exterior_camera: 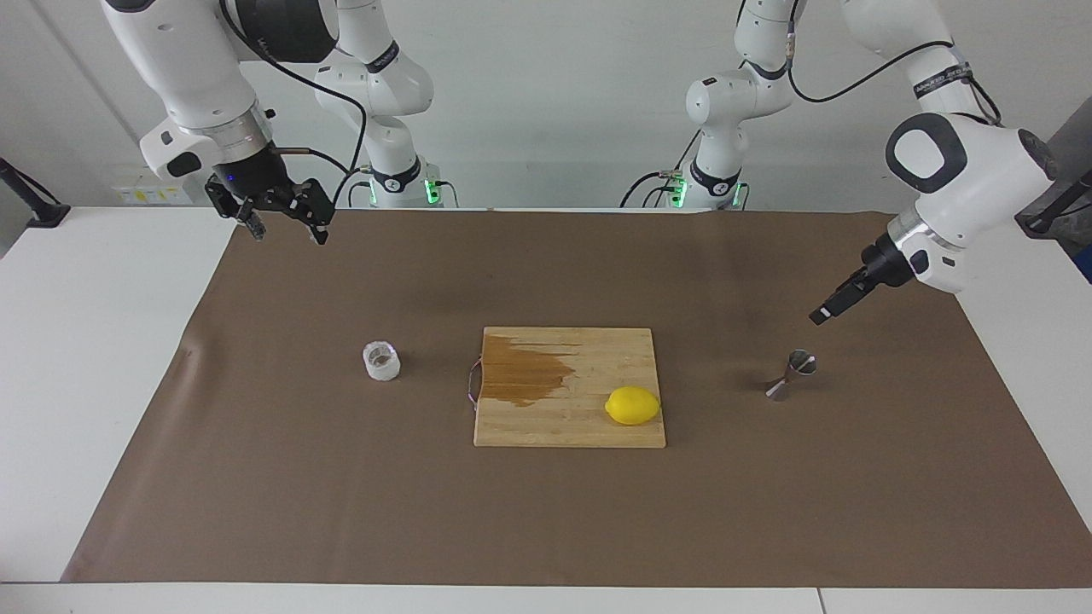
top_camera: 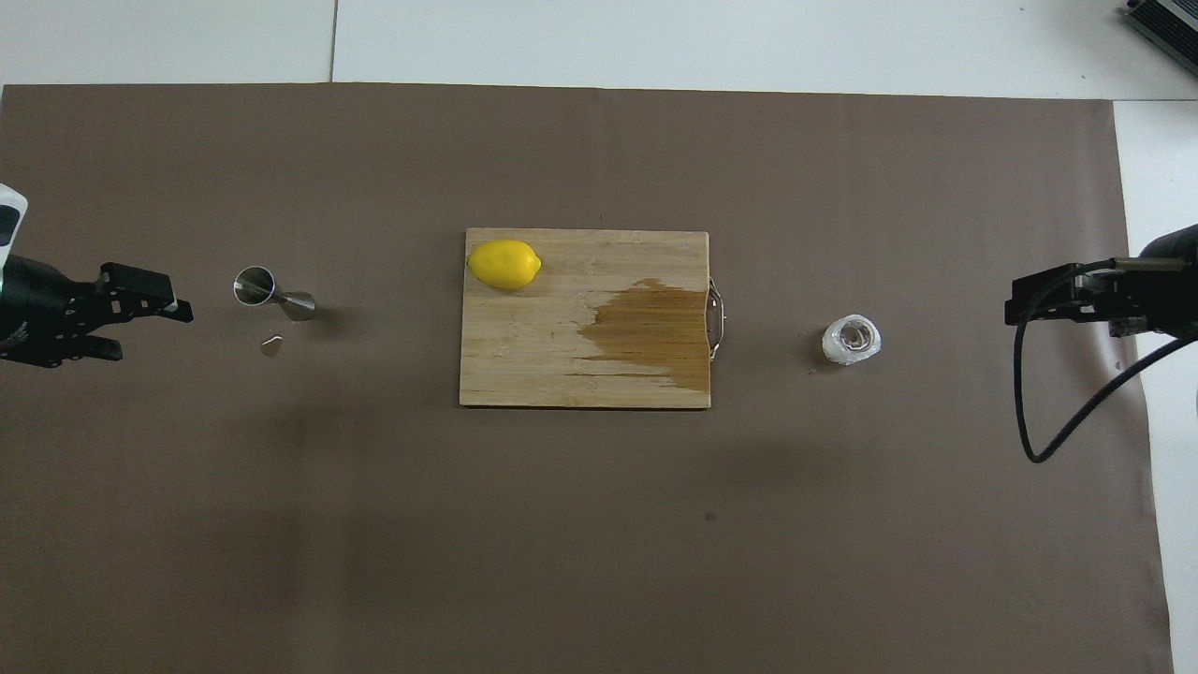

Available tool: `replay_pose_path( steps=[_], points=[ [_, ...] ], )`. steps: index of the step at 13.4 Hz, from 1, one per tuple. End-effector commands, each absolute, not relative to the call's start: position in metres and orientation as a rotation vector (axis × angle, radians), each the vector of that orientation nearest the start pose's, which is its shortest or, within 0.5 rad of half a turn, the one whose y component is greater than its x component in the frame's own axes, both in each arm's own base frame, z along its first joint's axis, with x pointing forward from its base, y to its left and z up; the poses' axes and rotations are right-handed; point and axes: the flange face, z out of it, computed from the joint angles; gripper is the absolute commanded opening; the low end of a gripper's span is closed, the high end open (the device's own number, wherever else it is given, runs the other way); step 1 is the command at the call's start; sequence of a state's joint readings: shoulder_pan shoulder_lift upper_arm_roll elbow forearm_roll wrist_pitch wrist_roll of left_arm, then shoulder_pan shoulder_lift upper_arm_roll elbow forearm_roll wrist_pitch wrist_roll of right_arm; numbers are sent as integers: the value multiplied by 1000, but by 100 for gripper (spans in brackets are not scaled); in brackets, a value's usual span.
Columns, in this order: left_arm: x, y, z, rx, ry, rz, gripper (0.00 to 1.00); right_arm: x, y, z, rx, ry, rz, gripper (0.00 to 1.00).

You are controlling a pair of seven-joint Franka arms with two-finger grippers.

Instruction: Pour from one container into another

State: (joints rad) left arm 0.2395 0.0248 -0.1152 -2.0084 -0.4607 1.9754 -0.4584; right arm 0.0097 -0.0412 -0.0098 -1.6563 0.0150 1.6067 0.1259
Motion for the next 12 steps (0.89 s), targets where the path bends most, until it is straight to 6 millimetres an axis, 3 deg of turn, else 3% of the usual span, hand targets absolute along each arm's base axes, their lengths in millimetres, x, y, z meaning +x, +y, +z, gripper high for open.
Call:
replay_pose_path(
  steps=[1,3,7,10,12],
  points=[
    [542,54,438,-3132,-1823,287,100,542,2,611,-3102,207,25,100],
    [544,56,435,-2961,-2174,341,100,542,2,611,-3102,207,25,100],
    [540,66,411,-2572,-2768,537,100,542,2,611,-3102,207,25,100],
    [537,90,379,-2304,-3066,744,100,542,2,611,-3102,207,25,100],
    [531,91,354,-2152,-3180,868,100,542,2,611,-3102,207,25,100]
  ],
)
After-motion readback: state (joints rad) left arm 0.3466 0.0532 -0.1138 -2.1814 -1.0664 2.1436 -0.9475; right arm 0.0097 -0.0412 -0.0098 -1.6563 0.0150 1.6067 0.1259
